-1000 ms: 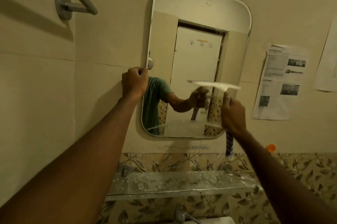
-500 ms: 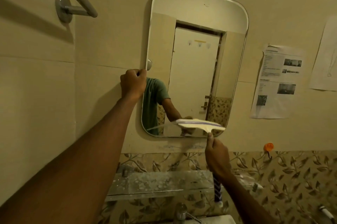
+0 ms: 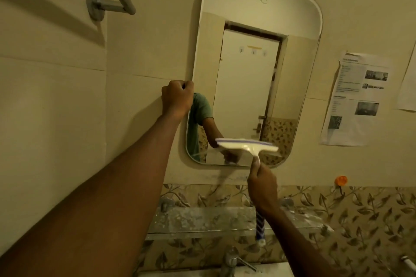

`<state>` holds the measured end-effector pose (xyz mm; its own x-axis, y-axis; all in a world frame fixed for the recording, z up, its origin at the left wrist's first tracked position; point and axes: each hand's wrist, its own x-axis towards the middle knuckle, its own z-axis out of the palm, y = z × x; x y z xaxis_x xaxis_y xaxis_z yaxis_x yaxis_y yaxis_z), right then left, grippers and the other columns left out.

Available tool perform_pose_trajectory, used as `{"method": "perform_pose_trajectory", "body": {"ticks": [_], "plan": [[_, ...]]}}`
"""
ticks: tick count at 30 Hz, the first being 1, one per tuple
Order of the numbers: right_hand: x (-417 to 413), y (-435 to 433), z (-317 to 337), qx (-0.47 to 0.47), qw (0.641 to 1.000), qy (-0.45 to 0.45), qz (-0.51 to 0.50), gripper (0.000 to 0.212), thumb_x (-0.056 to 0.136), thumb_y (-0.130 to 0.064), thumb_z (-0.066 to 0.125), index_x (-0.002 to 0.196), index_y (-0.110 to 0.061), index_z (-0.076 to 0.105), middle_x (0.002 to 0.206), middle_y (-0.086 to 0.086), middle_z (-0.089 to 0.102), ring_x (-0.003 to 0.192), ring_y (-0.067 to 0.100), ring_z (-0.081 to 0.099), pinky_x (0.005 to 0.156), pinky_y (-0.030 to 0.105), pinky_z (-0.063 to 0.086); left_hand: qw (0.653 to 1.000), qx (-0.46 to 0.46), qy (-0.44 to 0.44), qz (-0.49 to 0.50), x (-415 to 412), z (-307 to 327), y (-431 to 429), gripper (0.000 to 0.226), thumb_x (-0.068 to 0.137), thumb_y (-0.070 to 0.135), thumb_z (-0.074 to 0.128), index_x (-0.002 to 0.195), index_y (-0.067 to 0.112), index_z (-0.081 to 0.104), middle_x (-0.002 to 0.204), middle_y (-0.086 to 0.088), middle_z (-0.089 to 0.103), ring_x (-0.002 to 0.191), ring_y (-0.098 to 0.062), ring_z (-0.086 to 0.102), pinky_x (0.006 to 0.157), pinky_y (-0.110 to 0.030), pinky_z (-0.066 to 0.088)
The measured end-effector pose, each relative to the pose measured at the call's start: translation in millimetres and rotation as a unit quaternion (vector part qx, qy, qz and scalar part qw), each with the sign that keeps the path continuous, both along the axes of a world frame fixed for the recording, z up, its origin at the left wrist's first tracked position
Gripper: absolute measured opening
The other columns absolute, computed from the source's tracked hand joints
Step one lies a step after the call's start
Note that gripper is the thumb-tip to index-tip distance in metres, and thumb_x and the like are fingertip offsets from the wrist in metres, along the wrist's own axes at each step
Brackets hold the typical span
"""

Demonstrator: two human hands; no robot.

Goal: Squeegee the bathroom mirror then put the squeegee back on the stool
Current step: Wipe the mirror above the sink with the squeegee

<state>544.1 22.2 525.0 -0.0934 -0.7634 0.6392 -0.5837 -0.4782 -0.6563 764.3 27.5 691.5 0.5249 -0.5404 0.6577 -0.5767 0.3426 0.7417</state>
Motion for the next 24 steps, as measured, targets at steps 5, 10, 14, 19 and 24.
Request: {"method": "perform_pose_trajectory", "body": {"ticks": [5,10,14,19,24], "plan": [[-30.8,-10.1,26.1,-0.003,0.998,-0.054,-0.008,0.045,0.104,-0.037,0.028,0.072,-0.016,0.052,0.062,0.009,0.052,0.051,0.025,0.048,0.048,0.037,0.046,1.000,0.001,0.009,0.001,-2.7,-2.6,0.6,0.038,0.097,0.027,0.045,0.074,0.003,0.063,0.056,0.001,0.047,0.051,-0.005,0.042,0.046,-0.020,0.028],[-54.1,-31.1,40.3,0.034,0.984,-0.162,-0.068,0.047,0.104,-0.043,0.025,0.083,-0.011,0.053,0.068,0.013,0.059,0.050,0.030,0.053,0.049,0.043,0.052,1.000,-0.010,0.013,0.000,-1.8,-9.5,-6.1,0.038,0.098,0.027,0.046,0.070,0.006,0.059,0.054,0.001,0.047,0.049,-0.007,0.043,0.047,-0.020,0.029],[-18.0,-14.9,-24.7,0.109,0.965,-0.231,-0.050,0.052,0.103,-0.044,0.026,0.079,-0.006,0.053,0.060,0.012,0.047,0.047,0.024,0.045,0.046,0.035,0.045,1.000,-0.016,0.007,-0.002,-0.5,-13.6,-10.0,0.039,0.098,0.029,0.045,0.070,0.006,0.059,0.053,0.001,0.047,0.048,-0.008,0.043,0.048,-0.021,0.030],[-1.7,5.7,-36.7,0.063,0.981,-0.177,-0.048,0.057,0.103,-0.044,0.026,0.062,-0.011,0.048,0.052,0.009,0.046,0.044,0.024,0.045,0.043,0.034,0.039,1.000,-0.013,0.002,-0.015,1.9,-10.6,-3.9,0.040,0.097,0.029,0.046,0.069,0.005,0.060,0.058,-0.005,0.054,0.058,-0.020,0.057,0.056,-0.029,0.045],[11.1,24.9,-7.4,-0.050,0.992,0.099,0.059,0.035,0.103,-0.036,0.035,0.076,-0.023,0.053,0.054,-0.005,0.050,0.040,0.007,0.044,0.038,0.017,0.036,1.000,-0.008,0.002,-0.016,4.4,-9.9,-3.6,0.045,0.094,0.031,0.046,0.073,-0.003,0.066,0.072,-0.022,0.067,0.072,-0.034,0.066,0.071,-0.047,0.057]]}}
